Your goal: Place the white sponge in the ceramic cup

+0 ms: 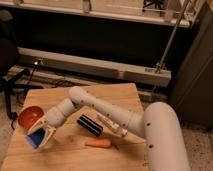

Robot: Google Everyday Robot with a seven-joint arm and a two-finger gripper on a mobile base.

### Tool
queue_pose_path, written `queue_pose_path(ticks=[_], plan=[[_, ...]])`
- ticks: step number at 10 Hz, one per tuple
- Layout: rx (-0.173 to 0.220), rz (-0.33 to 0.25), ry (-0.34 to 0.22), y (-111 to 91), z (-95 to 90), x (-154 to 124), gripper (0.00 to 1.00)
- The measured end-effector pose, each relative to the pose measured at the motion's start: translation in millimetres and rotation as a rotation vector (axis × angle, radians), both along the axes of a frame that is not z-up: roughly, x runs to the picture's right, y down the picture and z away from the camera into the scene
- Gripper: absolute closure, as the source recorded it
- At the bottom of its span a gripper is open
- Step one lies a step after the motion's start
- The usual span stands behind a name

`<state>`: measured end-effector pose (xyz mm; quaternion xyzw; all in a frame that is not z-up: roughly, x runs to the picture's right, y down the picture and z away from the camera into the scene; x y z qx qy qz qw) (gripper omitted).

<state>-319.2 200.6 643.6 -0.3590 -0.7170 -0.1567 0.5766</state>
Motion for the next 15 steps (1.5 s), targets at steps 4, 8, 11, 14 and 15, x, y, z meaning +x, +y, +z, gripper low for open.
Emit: queue_pose_path(ticks=[4, 8, 11, 14, 15], plan=[[-0.025, 0.003, 0.010, 0, 6.2, -2, 1.00], [-0.039, -0.008, 0.015, 4, 10.0, -2, 0.69], [-0.036, -0.015, 0.022, 5, 12.0, -1, 0.39], [-0.031, -0.008, 0.024, 3, 12.7, -1, 0.20], [-0.027, 0.005, 0.019, 1, 12.3, -2, 0.20]])
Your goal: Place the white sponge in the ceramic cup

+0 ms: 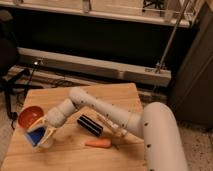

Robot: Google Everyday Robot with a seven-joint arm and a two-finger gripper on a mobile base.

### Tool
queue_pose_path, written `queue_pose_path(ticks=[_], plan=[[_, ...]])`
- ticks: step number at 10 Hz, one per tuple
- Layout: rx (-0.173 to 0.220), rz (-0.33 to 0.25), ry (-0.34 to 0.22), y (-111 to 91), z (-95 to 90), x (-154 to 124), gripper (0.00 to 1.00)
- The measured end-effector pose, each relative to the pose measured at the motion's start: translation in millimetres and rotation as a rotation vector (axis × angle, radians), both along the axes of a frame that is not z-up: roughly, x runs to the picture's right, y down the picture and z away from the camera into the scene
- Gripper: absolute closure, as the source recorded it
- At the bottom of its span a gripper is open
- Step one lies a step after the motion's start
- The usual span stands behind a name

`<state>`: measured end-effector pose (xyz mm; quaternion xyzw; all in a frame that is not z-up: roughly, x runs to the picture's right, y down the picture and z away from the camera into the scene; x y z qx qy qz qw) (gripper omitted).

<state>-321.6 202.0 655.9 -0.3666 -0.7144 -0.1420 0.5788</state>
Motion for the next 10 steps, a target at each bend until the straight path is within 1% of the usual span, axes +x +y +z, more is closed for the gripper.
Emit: queue_pose_path(ticks=[3, 7, 8, 9, 10], plan=[[0.005, 0.020, -0.002, -2, 0.7, 1, 0.20], [0.001, 0.037, 0.004, 1, 2.3, 6, 0.20], [0.010, 0.046, 0.001, 0, 2.0, 6, 0.20], [0.036, 0.062, 0.001, -3, 2.3, 7, 0.20], [0.070, 0.082, 0.009, -11, 4.0, 9, 0.20]])
